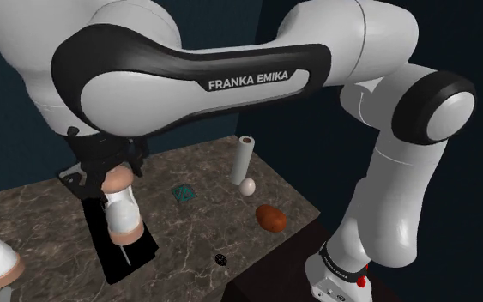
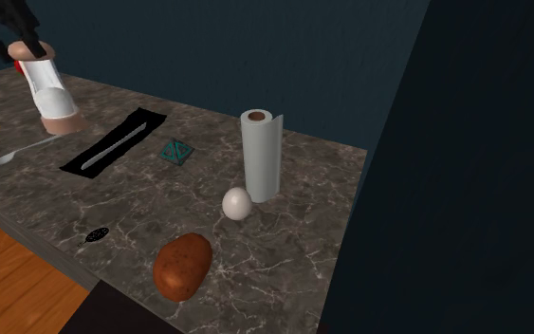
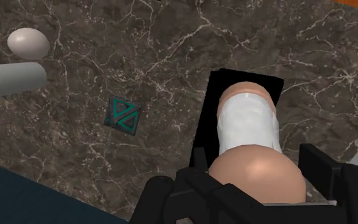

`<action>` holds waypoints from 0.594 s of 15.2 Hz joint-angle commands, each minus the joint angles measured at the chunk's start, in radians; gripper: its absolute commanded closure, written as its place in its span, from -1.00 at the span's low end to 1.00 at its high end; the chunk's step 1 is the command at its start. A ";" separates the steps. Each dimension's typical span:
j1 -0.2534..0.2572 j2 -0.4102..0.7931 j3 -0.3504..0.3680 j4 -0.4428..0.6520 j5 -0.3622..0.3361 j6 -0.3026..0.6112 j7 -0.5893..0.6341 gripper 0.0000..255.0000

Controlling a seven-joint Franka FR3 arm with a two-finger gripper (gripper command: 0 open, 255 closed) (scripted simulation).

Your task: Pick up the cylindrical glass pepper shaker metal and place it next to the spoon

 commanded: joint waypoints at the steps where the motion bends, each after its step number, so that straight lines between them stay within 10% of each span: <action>1: 0.050 0.077 0.007 0.077 -0.037 -0.019 0.050 1.00; 9: 0.291 0.387 -0.011 0.470 -0.160 -0.144 0.172 1.00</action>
